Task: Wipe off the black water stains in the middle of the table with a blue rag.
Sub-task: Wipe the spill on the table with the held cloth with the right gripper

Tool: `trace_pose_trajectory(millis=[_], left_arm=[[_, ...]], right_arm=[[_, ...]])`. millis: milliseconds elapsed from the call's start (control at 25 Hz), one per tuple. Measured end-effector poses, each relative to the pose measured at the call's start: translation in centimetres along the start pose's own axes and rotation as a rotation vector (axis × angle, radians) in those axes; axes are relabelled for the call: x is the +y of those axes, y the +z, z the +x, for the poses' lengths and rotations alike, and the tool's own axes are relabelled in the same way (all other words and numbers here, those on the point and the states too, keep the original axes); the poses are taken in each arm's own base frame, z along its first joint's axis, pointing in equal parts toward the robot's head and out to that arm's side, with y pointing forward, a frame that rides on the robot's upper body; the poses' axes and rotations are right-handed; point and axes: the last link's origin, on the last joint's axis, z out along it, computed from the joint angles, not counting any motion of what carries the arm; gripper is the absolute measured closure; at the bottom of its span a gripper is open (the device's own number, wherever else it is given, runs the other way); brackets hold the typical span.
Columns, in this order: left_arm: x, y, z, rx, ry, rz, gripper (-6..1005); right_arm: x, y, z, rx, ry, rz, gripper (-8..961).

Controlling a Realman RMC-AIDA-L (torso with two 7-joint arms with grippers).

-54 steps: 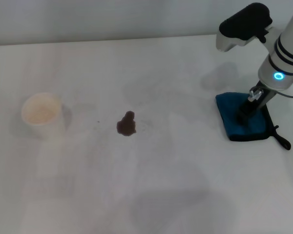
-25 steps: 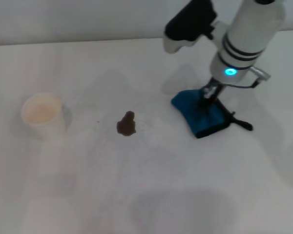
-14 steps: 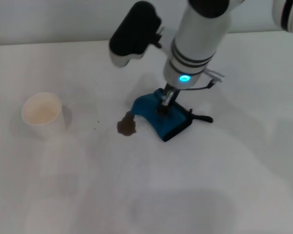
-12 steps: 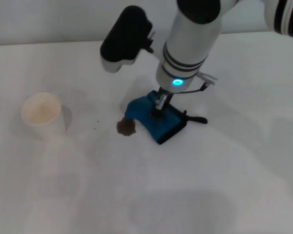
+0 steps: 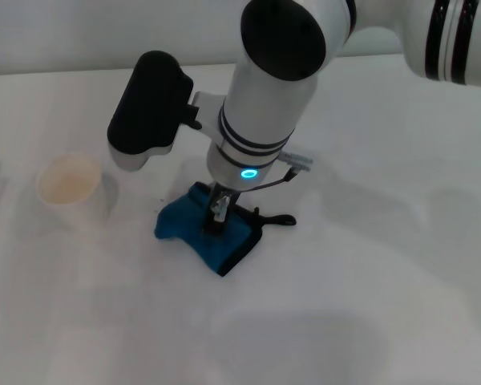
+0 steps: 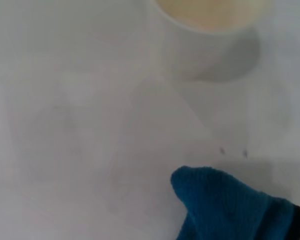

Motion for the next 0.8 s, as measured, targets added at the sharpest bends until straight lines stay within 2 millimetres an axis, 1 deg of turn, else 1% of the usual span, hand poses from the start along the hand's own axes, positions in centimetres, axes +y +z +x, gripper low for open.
trace_pose_trajectory(millis=[240, 320, 520, 800], left_arm=[[0.3, -0.3, 0.0, 0.0, 0.008, -0.017, 108], [0.3, -0.5, 0.1, 0.007, 0.008, -0.019, 108], [0.1, -0.9, 0.1, 0.008, 0.01, -0.016, 108], [0.0, -1.2, 0.0, 0.002, 0.011, -0.012, 109]], right_arm=[[1.8, 0.1, -1.1, -0.056, -0.072, -0.04, 905], [1.8, 0.4, -1.3, -0.067, -0.086, -0.025, 904], [0.2, 0.8, -1.1, -0.077, -0.05, 0.018, 900], [-3.3, 1.2, -0.3, -0.057, 0.027, 0.105, 895]])
